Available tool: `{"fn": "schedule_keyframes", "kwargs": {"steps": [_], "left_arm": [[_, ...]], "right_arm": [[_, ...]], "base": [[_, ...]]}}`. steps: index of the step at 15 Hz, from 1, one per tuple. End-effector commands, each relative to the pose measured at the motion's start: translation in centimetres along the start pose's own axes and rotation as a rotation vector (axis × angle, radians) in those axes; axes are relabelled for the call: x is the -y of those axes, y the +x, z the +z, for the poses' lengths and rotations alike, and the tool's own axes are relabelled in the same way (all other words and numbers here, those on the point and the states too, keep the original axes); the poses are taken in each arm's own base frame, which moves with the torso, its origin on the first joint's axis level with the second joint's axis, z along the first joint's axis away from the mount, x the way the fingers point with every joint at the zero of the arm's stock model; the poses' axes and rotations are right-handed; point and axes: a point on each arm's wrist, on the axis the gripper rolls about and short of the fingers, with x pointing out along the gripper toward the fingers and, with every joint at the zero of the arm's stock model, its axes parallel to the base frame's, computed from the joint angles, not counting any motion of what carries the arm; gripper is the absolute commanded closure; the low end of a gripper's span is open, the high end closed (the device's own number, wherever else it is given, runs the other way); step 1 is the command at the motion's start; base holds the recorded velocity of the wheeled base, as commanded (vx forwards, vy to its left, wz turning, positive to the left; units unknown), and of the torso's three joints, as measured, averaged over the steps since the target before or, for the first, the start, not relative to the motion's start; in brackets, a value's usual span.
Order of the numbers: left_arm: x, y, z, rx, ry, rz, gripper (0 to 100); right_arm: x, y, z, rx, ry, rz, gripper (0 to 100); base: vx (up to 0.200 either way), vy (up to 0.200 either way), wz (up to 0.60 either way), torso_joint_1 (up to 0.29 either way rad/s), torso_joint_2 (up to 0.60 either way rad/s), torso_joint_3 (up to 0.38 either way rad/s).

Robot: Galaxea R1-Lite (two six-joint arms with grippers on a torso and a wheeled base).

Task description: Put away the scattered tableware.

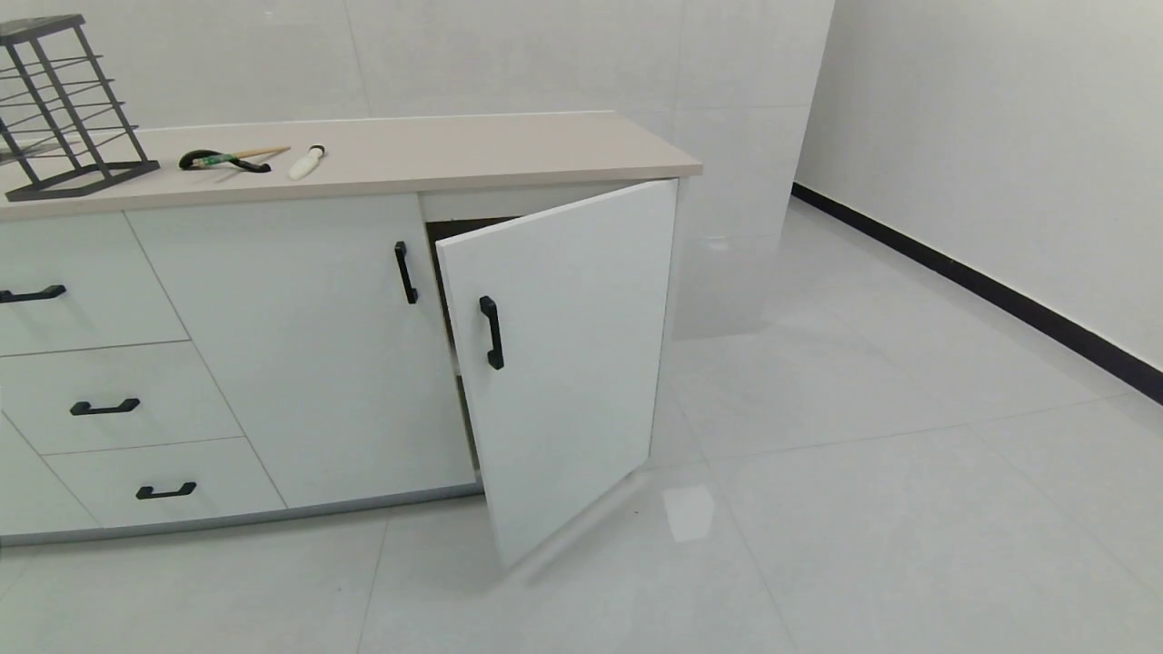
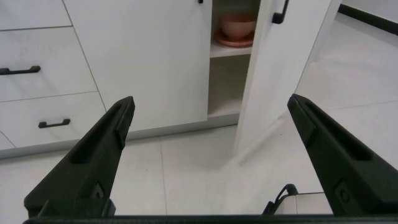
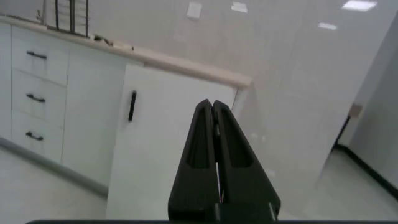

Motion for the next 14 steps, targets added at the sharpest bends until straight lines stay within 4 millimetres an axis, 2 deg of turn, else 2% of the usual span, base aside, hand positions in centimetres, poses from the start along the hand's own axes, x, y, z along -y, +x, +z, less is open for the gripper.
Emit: {"fn": "schedule_keyframes", "kwargs": {"steps": [1,2,3,4,6,13,14], "left_arm": [[0.0,0.0,0.0,0.0,0.0,0.0,0],[0.0,0.0,0.0,0.0,0.0,-0.002,0],[0.0,0.0,0.0,0.0,0.0,0.0,0],[0.0,0.0,0.0,0.0,0.0,0.0,0],[0.0,0.0,0.0,0.0,0.003,0.007,0],[0.0,0.0,0.0,-0.002,0.006,0.009,0],[0.0,0.0,0.0,0.0,0.009,0.007,0]], "right_arm": [[-1.9,-3.3,-2.5,0.024,-0.025,-0.072,100],[-1.8,-3.4,-3.8,-0.098,0.026,-0.153,100],[-1.8,-3.9,-6.0,-0.307,0.068,-0.283,100],[-1.7,-4.0,-6.3,-0.355,0.086,-0.331,100],[-1.4,-4.3,-6.7,-0.391,0.123,-0.526,100],[-1.4,-4.3,-6.7,-0.388,0.139,-0.534,100],[-1.4,-4.3,-6.7,-0.388,0.139,-0.534,100]], "base": [[0.0,0.0,0.0,0.0,0.0,0.0],[0.0,0.0,0.0,0.0,0.0,0.0],[0.0,0.0,0.0,0.0,0.0,0.0],[0.0,0.0,0.0,0.0,0.0,0.0],[0.0,0.0,0.0,0.0,0.0,0.0],[0.0,0.0,0.0,0.0,0.0,0.0],[0.2,0.0,0.0,0.002,0.0,0.002]]}}
